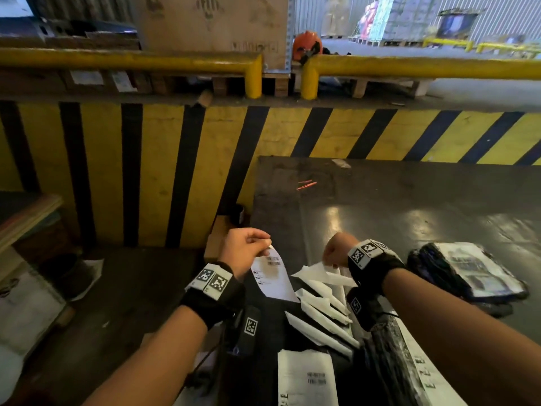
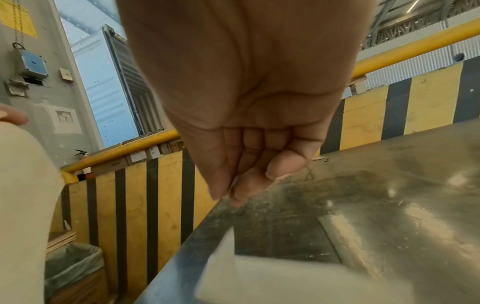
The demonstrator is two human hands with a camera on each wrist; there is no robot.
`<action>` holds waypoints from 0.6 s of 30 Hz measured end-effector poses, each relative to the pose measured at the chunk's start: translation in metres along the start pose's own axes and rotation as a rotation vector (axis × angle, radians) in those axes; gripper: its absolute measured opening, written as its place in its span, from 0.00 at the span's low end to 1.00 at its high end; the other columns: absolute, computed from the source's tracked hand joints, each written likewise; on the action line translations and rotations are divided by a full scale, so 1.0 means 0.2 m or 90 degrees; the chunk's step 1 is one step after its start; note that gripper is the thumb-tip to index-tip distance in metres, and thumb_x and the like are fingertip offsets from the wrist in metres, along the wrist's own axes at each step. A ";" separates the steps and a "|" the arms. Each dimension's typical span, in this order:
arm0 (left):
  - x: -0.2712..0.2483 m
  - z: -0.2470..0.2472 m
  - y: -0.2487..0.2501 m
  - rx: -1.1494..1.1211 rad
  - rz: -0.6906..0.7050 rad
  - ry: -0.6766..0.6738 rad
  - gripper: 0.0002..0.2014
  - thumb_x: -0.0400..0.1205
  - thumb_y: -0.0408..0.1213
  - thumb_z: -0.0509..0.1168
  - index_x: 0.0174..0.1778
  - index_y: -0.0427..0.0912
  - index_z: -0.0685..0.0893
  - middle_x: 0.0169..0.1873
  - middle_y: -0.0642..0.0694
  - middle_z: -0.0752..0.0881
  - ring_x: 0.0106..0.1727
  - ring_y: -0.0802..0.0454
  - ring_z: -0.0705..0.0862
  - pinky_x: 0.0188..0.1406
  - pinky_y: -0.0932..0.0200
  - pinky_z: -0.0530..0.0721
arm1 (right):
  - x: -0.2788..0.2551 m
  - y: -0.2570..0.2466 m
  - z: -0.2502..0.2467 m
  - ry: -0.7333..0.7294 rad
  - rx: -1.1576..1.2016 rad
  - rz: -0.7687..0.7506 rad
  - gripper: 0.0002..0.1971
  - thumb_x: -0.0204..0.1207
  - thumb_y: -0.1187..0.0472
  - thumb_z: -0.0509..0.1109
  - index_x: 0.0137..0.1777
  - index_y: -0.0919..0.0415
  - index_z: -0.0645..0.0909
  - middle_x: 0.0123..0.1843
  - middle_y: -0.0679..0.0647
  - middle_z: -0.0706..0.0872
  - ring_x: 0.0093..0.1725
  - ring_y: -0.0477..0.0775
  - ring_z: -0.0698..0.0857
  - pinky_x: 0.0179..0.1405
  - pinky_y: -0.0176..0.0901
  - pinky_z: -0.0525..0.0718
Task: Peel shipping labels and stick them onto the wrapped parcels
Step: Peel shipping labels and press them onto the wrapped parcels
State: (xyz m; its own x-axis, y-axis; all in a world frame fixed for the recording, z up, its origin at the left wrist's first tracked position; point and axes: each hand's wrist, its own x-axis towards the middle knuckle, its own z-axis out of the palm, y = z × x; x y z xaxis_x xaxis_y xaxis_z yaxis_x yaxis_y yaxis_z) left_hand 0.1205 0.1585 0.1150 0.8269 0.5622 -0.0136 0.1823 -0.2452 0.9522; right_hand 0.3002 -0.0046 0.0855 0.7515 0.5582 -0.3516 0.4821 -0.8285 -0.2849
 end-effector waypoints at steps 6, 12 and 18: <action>0.09 0.12 0.11 -0.106 0.000 -0.036 0.06 0.78 0.26 0.67 0.49 0.34 0.86 0.37 0.42 0.87 0.35 0.54 0.87 0.36 0.70 0.86 | -0.20 -0.04 -0.17 0.090 0.069 -0.083 0.09 0.74 0.56 0.71 0.49 0.59 0.89 0.43 0.57 0.92 0.44 0.53 0.90 0.50 0.43 0.85; 0.17 0.33 0.35 -0.228 0.028 -0.085 0.03 0.79 0.26 0.66 0.45 0.33 0.85 0.33 0.43 0.86 0.27 0.61 0.85 0.31 0.71 0.85 | -0.47 -0.07 -0.36 0.241 0.136 -0.178 0.12 0.71 0.48 0.74 0.46 0.56 0.88 0.36 0.44 0.85 0.35 0.42 0.82 0.34 0.24 0.75; 0.17 0.59 0.56 -0.326 0.020 -0.171 0.04 0.79 0.26 0.66 0.41 0.36 0.85 0.32 0.42 0.85 0.25 0.59 0.84 0.31 0.67 0.85 | -0.54 0.14 -0.45 0.401 0.128 -0.125 0.06 0.73 0.58 0.73 0.43 0.58 0.89 0.39 0.52 0.91 0.34 0.43 0.81 0.31 0.20 0.70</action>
State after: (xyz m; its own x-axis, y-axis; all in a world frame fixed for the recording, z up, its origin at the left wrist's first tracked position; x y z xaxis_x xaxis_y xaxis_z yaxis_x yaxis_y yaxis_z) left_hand 0.2324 0.0570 0.1847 0.9461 0.3239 0.0043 -0.0701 0.1920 0.9789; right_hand 0.2729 -0.0926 0.1950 0.8067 0.5146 0.2907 0.5888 -0.6569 -0.4710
